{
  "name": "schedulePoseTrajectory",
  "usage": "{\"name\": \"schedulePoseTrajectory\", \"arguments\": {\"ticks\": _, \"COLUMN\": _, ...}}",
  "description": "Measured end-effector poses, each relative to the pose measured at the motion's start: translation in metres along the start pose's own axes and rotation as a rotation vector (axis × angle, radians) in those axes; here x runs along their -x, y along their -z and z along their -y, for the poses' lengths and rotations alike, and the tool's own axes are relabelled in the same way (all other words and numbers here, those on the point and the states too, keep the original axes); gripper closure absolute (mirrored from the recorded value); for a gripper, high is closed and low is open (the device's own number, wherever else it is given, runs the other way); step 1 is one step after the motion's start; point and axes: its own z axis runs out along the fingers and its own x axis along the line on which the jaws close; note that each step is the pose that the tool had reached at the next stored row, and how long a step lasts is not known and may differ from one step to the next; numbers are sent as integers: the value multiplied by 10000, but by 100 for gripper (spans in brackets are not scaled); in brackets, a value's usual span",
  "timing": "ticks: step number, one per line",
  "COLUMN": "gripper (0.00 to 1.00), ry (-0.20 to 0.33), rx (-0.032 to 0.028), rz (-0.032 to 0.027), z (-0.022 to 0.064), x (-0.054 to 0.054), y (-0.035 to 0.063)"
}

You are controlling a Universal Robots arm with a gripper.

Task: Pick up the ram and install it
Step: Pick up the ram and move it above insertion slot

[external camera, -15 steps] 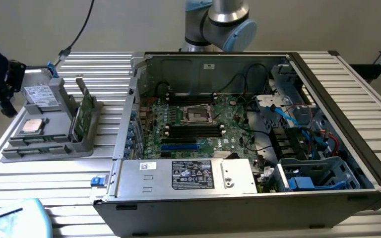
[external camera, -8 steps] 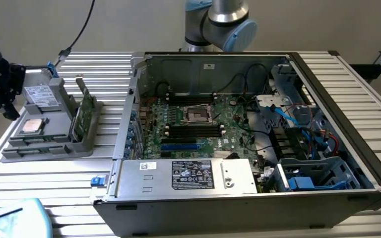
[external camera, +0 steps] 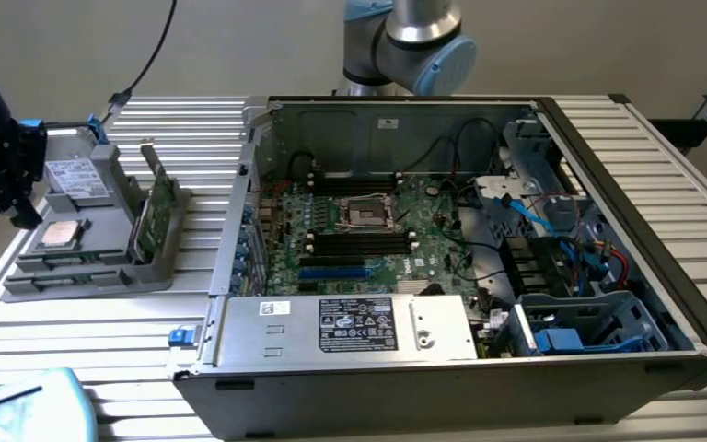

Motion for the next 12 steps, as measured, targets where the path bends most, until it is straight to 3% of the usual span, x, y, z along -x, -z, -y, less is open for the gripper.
{"name": "schedulePoseTrajectory", "arguments": {"ticks": 4, "gripper": 89, "ry": 730, "rx": -43, "rz": -20, "z": 2, "x": 3, "y": -47}}
{"name": "schedulePoseTrajectory", "arguments": {"ticks": 12, "gripper": 89, "ry": 2185, "rx": -117, "rz": -5, "z": 6, "x": 8, "y": -129}}
